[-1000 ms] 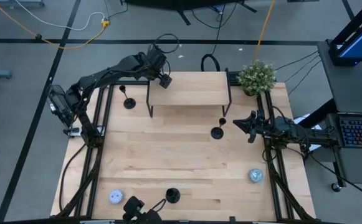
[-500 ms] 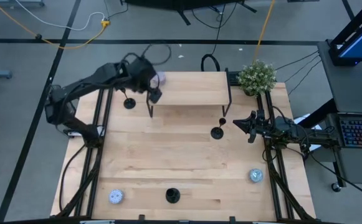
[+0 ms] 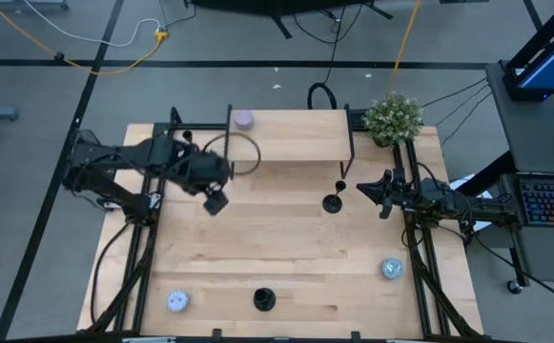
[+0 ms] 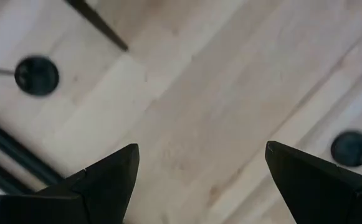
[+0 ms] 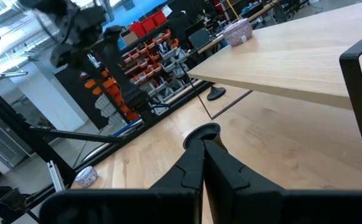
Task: Pick & Place candle stick holders
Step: Put the white patterned scented candle on the shelf
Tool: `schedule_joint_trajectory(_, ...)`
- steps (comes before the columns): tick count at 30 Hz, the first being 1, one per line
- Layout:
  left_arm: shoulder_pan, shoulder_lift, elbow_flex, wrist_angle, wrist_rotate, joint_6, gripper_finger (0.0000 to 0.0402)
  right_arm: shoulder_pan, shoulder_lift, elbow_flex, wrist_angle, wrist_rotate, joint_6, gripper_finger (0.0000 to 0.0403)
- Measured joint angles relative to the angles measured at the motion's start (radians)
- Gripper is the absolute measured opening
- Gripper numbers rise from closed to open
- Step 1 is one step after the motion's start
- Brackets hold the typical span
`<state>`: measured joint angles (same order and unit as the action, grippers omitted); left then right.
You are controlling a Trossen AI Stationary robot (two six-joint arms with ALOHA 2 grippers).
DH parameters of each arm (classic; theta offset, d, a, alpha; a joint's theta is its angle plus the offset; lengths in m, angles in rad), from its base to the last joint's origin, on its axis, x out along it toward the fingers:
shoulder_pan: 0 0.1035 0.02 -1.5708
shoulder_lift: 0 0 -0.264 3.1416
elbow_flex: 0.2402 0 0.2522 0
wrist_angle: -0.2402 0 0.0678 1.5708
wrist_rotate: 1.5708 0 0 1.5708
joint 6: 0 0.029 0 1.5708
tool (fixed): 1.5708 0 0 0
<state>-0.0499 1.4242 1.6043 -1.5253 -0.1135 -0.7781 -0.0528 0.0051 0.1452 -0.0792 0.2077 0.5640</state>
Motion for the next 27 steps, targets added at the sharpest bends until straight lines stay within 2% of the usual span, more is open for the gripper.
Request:
schedule_joint_trajectory(3,-0.077,0.000,0.000,-0.045,0.000,-0.081,0.0356,0.000,0.000,0.000,0.000,0.000,0.000,0.0000)
schedule_joint_trajectory(12,-0.317,0.000,0.000,-0.046,0.026,-0.296,0.0356,0.000,0.000,0.000,0.000,0.000,0.000,0.0000)
schedule_joint_trajectory(27,-0.700,0.046,-0.001,-0.045,0.031,-0.835,0.0356,0.000,0.000,0.000,0.000,0.000,0.000,0.0000)
